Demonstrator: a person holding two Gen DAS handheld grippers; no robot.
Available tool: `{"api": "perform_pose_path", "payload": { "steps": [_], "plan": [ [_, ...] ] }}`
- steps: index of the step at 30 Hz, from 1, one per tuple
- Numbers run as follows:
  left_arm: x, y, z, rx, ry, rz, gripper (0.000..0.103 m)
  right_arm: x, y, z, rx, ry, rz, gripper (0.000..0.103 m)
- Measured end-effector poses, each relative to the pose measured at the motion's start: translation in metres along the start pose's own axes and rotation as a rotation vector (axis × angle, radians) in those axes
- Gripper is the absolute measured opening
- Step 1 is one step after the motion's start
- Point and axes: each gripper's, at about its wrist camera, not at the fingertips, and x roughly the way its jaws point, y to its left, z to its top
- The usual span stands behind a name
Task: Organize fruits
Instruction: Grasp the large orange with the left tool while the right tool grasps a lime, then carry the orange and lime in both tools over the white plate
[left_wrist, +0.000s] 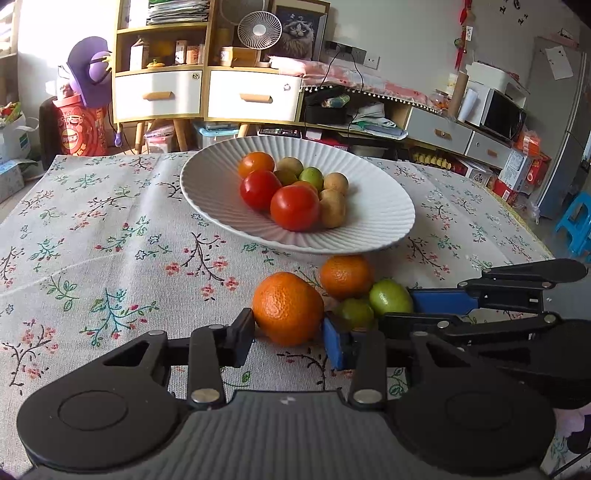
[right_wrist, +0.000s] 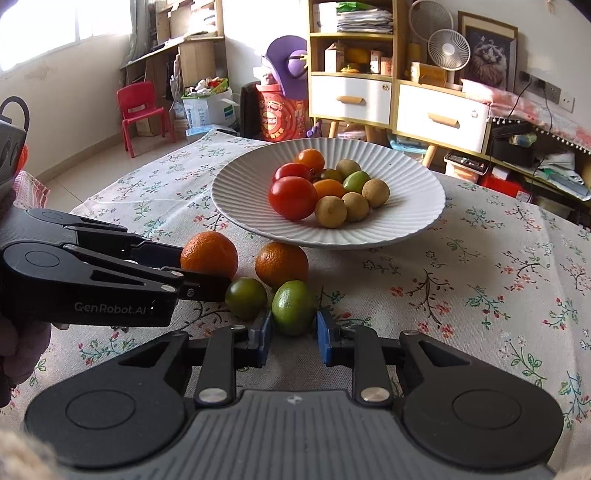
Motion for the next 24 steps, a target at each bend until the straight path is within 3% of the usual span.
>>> {"api": "perform_pose_path", "payload": {
  "steps": [11,24],
  "plan": [
    [-0.011,-0.006,0.001,0.008,0.008,-0.015,0.031,-0.006,-0.009,0.001,0.103,0.041,0.048,0.023],
    [-0.025,-0.015,0.010,-0.006,-0.020,-0.055,0.031,-0.025,-0.018,0.015,0.166,-0.006,0.053,0.023]
  ]
}}
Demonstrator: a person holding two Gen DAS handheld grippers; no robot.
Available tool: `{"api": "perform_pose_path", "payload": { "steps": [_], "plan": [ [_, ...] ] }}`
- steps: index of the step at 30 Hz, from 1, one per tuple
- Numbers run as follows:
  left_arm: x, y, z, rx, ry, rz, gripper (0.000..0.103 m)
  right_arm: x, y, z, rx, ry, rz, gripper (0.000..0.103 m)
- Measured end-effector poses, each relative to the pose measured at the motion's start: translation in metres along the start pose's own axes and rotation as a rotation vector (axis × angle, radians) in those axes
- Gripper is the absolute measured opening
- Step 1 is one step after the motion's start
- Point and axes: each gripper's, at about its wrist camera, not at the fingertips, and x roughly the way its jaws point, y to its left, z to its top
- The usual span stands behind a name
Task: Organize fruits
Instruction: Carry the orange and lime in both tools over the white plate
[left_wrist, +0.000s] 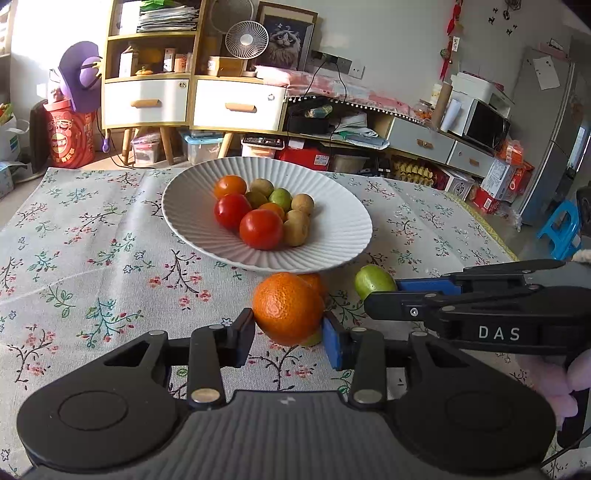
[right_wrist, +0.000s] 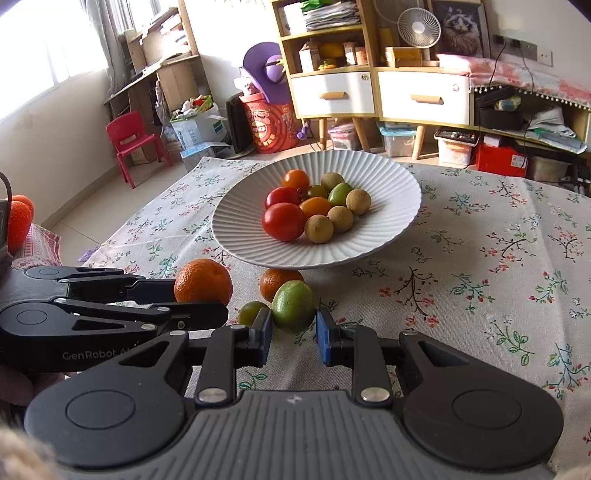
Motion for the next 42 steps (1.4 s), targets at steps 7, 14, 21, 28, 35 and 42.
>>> {"api": "perform_pose_path", "payload": {
  "steps": [7,14,21,28,35,42],
  "plan": [
    [0.000,-0.004,0.010,-0.001,-0.019,-0.005,0.031,-0.001,-0.013,0.014,0.070,-0.036,-0.018,0.023],
    [0.001,0.005,0.023,-0.003,-0.073,0.051,0.031,0.001,-0.025,0.020,0.113,-0.065,-0.038,0.023],
    [0.011,0.024,0.039,0.031,-0.074,0.126,0.031,0.008,-0.030,0.024,0.094,-0.059,-0.065,0.023],
    [0.025,0.030,0.056,0.075,-0.067,0.131,0.031,0.019,-0.033,0.042,0.069,-0.081,-0.086,0.023],
    [0.042,0.029,0.052,0.121,-0.026,0.129,0.031,0.040,-0.035,0.046,0.047,-0.055,-0.119,0.023],
    [0.047,0.033,0.055,0.129,-0.024,0.132,0.032,0.052,-0.036,0.049,0.002,-0.031,-0.149,0.023]
  ]
}}
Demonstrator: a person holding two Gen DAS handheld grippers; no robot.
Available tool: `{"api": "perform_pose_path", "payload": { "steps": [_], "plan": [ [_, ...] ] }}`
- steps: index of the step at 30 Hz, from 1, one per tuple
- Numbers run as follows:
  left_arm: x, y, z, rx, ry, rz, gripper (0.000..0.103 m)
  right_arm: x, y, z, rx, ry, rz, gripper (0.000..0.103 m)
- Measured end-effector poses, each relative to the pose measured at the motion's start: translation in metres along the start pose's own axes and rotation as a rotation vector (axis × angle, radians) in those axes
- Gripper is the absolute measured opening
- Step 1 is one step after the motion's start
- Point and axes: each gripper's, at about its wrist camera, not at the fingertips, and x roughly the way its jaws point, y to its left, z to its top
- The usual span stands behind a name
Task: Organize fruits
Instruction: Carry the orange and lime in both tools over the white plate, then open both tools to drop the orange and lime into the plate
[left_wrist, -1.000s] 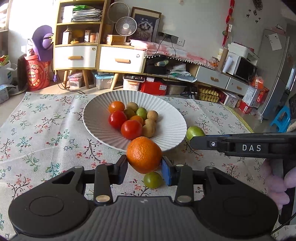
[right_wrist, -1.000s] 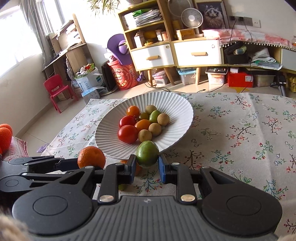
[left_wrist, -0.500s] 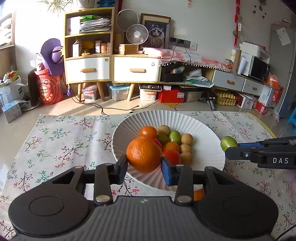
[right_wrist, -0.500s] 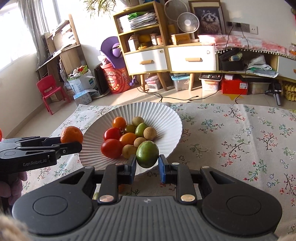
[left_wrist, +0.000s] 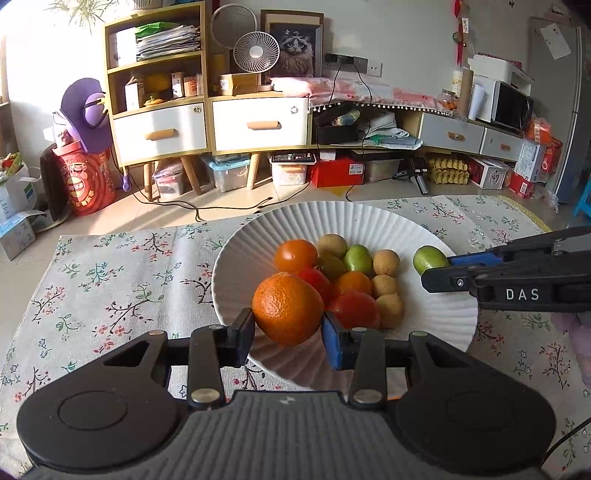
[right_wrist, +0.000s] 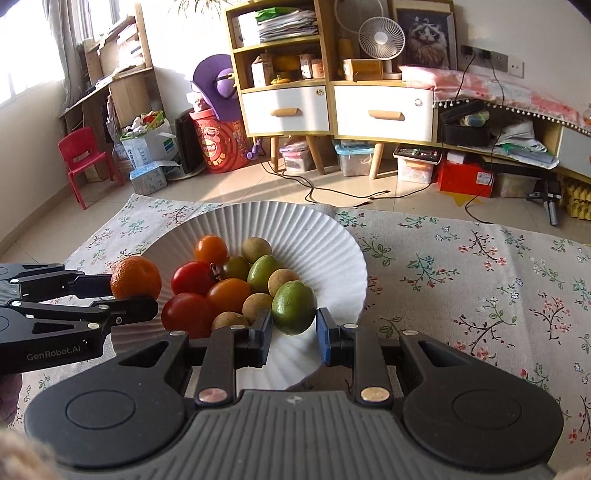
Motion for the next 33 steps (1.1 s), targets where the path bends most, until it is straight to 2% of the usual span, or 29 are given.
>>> {"api": "perform_pose_path", "payload": {
  "steps": [14,16,18,23,27,33],
  "plan": [
    [0.001,-0.001,0.002,0.003,-0.012,-0.013,0.033,0.009,0.008,0.006,-0.046,0.012,-0.008,0.024],
    [0.000,0.000,0.003,0.001,-0.015,-0.014,0.036,0.006,0.007,0.006,-0.034,0.008,-0.006,0.027],
    [-0.001,0.001,0.005,-0.005,-0.020,-0.013,0.044,0.002,0.006,0.006,-0.031,0.005,-0.005,0.028],
    [-0.005,-0.001,0.005,-0.012,-0.026,-0.010,0.052,-0.006,0.002,0.006,-0.020,-0.007,-0.008,0.035],
    [-0.010,-0.004,0.004,-0.014,-0.024,-0.010,0.062,-0.013,0.001,0.004,-0.014,-0.008,-0.014,0.043],
    [-0.021,-0.009,0.001,-0.016,-0.021,-0.001,0.070,-0.027,0.002,0.002,-0.014,-0.013,-0.023,0.053]
  ]
}}
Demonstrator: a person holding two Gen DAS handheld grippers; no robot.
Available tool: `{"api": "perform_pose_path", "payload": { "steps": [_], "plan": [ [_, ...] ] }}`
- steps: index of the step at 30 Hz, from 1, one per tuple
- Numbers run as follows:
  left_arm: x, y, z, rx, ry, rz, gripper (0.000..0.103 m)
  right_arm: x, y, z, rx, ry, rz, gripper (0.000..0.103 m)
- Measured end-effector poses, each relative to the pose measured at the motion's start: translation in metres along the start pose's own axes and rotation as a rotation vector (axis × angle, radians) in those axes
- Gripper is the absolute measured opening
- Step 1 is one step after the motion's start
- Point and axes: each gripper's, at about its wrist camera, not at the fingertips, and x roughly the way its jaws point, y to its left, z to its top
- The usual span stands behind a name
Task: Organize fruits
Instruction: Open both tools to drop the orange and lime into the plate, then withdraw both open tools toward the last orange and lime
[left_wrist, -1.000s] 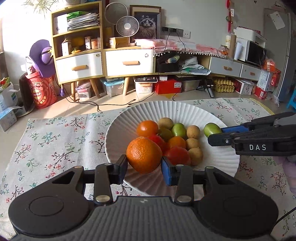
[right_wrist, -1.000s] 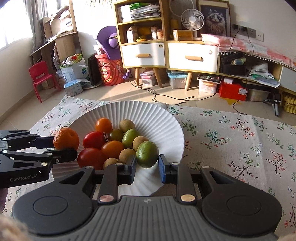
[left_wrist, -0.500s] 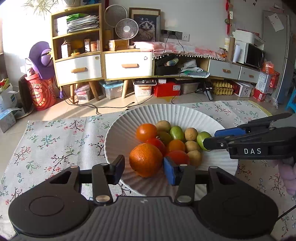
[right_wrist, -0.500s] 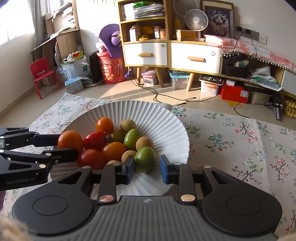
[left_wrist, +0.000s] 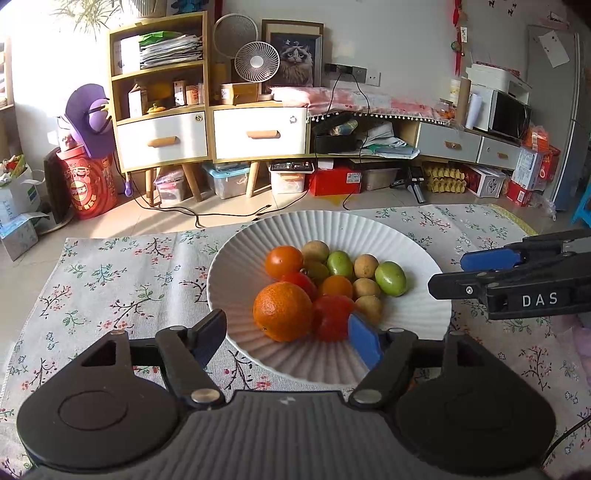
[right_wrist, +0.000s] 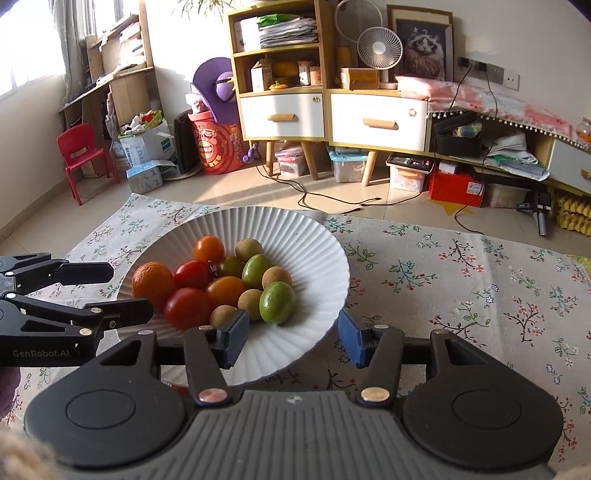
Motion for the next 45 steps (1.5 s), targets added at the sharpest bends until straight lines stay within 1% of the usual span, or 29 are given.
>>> {"api": "perform_pose_path", "payload": {
  "steps": [5,8,11,13,16,19,21,24,27,31,35,40,43,45],
  "plan": [
    [-0.012,-0.004,-0.002,0.001,0.005,0.006,0.075,-0.012,0.000,-0.003,0.003,-0.006,0.003,0.059],
    [-0.018,-0.005,-0.005,-0.015,0.010,0.000,0.080,-0.018,0.002,-0.005,-0.001,-0.009,0.004,0.065],
    [-0.023,-0.006,-0.009,-0.025,0.014,0.001,0.081,-0.024,0.004,-0.009,-0.006,-0.008,0.007,0.067],
    [-0.027,-0.007,-0.013,-0.026,0.019,0.001,0.083,-0.027,0.006,-0.013,-0.007,-0.006,0.009,0.072],
    [-0.031,-0.009,-0.019,-0.015,0.031,-0.001,0.083,-0.033,0.008,-0.019,-0.013,0.008,0.007,0.074],
    [-0.036,-0.012,-0.024,-0.005,0.042,0.007,0.084,-0.037,0.010,-0.023,-0.009,0.018,-0.013,0.078],
    [-0.039,-0.014,-0.026,-0.011,0.044,0.010,0.087,-0.039,0.011,-0.026,-0.002,0.028,-0.032,0.080],
    [-0.043,-0.016,-0.029,-0.017,0.048,0.016,0.092,-0.045,0.010,-0.032,0.023,0.036,-0.035,0.085],
    [-0.046,-0.019,-0.033,-0.020,0.058,0.015,0.094,-0.048,0.009,-0.038,0.035,0.043,-0.040,0.088],
    [-0.047,-0.025,-0.041,-0.017,0.076,0.028,0.095,-0.051,0.009,-0.045,0.034,0.046,-0.068,0.097],
    [-0.049,-0.034,-0.050,-0.011,0.093,0.039,0.095,-0.053,0.013,-0.052,0.033,0.068,-0.085,0.099],
    [-0.046,-0.047,-0.060,0.028,0.129,0.044,0.095,-0.053,0.017,-0.057,0.016,0.092,-0.107,0.102],
    [-0.038,-0.051,-0.069,0.017,0.144,0.047,0.095,-0.051,0.018,-0.061,-0.005,0.097,-0.123,0.102],
    [-0.034,-0.052,-0.074,-0.008,0.132,0.047,0.095,-0.047,0.017,-0.063,-0.011,0.109,-0.135,0.102]
  ]
}}
